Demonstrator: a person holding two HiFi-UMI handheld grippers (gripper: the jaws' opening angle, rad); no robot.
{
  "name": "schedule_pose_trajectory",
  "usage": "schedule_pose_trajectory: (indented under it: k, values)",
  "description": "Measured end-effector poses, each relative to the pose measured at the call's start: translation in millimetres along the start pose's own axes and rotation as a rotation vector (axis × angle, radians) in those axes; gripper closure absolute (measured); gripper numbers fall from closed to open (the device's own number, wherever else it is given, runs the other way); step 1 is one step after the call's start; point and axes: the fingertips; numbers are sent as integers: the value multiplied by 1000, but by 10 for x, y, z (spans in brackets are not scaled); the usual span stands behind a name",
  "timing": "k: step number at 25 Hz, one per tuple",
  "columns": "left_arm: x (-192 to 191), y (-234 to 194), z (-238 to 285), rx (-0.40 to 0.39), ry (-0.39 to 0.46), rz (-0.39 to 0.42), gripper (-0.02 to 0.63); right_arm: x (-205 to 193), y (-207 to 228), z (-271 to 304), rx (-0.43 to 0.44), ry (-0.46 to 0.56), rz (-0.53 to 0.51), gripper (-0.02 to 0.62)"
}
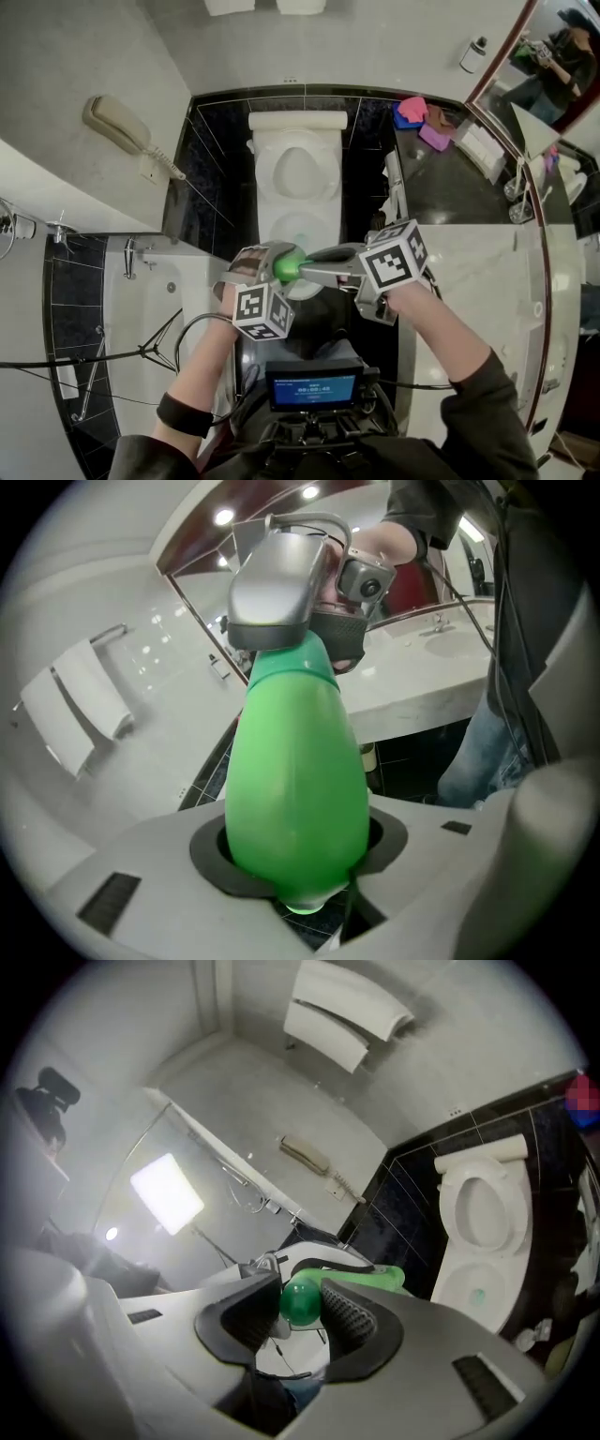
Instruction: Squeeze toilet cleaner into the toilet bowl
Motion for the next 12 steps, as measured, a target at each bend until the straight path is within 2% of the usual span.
schedule_pose_trajectory:
  k: [2,4,8,12]
  values:
    - [-5,-6,9,11,-12,23,424,-30,23,-11,3,17,50,445]
    - [-1,5,25,1,-4,-3,425,-31,35,-29,-5,37,61,437]
    - [24,26,31,-15,57,-205,424,178,50,-100,-25,129,-32,418]
    - [-8,-1,-30,19,80,-396,425,489,209,-398,-124,281,-221,422]
Point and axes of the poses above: the fingertips, and each gripper's own axes: z forward along the fingers, y to its right, x out of its top, and after that the axes turned 14 degrees about y, right-handed
